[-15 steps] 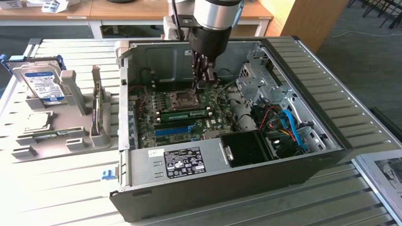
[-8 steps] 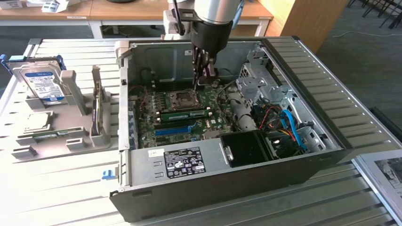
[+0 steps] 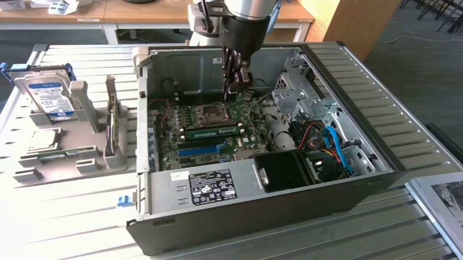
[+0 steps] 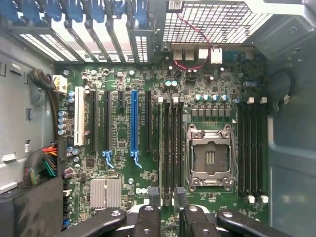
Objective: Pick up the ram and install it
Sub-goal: 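Insert the ram into the slot, then press down the ram until it locks into place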
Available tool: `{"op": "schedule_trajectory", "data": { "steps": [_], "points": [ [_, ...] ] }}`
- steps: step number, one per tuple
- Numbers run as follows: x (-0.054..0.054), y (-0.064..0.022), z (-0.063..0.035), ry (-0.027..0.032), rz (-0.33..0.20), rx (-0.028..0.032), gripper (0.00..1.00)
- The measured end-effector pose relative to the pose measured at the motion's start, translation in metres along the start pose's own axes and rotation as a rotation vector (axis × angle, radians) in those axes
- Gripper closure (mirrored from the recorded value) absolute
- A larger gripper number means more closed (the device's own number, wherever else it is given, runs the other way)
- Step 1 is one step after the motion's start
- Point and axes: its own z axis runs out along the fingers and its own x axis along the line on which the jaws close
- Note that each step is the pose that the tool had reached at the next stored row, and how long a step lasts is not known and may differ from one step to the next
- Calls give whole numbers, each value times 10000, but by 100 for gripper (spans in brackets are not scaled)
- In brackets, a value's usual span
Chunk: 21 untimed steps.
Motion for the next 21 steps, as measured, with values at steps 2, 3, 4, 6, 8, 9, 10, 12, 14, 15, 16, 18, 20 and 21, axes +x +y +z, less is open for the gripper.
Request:
{"op": "schedule_trajectory", "data": {
  "steps": [2,3,4,6,8,9,10,12,14,15,16,18,20,21],
  "points": [
    [-1,2,-31,0,0,0,75],
    [-1,2,-44,0,0,0,75],
    [-2,3,-57,0,0,0,75],
    [-2,4,-83,-1,0,0,75],
    [-3,5,-110,-1,0,0,75],
    [-4,6,-124,-1,1,0,75],
    [-4,6,-137,-1,0,0,75],
    [-5,8,-162,0,0,0,75],
    [-6,9,-181,-1,0,0,75],
    [-6,9,-189,-1,1,0,75],
    [-6,9,-195,-1,0,0,75],
    [-6,9,-196,-3,0,1,75],
    [-6,9,-197,-1,0,-1,75],
    [-6,9,-197,-1,0,0,75]
  ]
}}
